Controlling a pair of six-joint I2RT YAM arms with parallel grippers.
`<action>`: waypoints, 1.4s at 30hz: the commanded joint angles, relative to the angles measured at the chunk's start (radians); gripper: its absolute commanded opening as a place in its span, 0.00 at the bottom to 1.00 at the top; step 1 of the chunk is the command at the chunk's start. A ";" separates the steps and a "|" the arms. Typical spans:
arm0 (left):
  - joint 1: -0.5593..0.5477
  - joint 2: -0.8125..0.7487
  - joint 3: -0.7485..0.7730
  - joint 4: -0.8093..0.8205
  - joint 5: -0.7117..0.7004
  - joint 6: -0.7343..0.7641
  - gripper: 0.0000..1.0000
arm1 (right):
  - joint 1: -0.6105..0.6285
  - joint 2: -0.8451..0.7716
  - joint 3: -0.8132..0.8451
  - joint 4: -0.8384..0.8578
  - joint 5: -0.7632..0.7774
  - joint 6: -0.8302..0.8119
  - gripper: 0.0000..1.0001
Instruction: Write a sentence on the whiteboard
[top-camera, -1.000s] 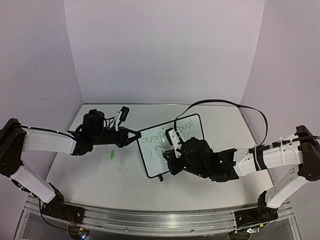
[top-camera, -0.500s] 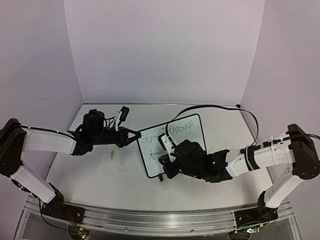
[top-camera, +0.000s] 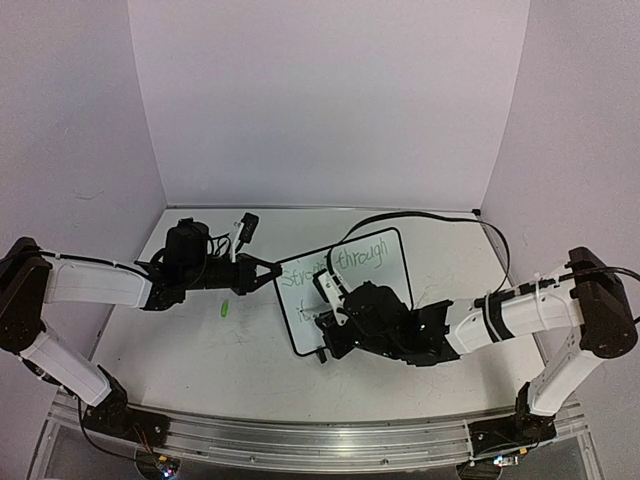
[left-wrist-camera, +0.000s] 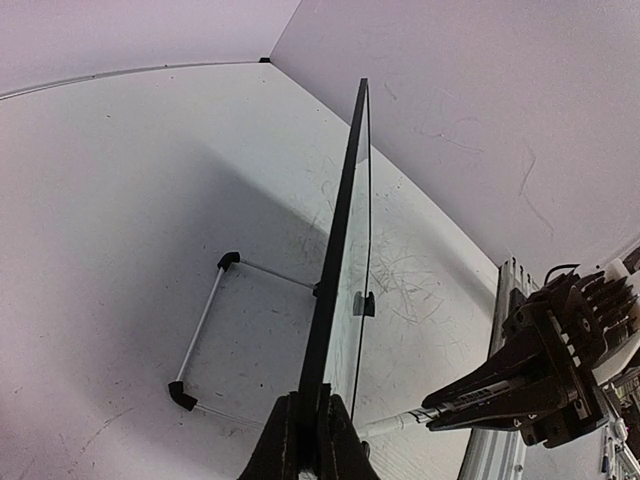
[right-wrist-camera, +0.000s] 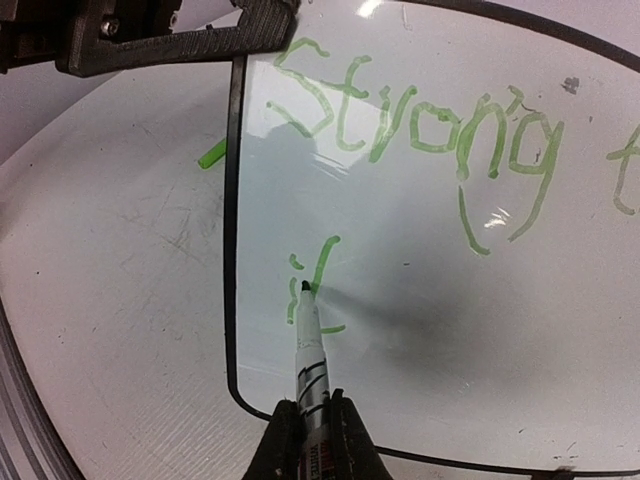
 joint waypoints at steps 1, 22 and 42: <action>0.006 0.006 -0.001 -0.118 -0.088 0.078 0.00 | 0.002 0.018 0.045 0.010 0.050 0.012 0.00; 0.005 0.022 0.005 -0.123 -0.090 0.079 0.00 | -0.025 -0.347 -0.212 0.108 0.071 -0.132 0.00; 0.006 -0.006 -0.021 -0.125 -0.134 0.066 0.00 | -0.026 -0.145 -0.167 0.173 0.019 -0.234 0.00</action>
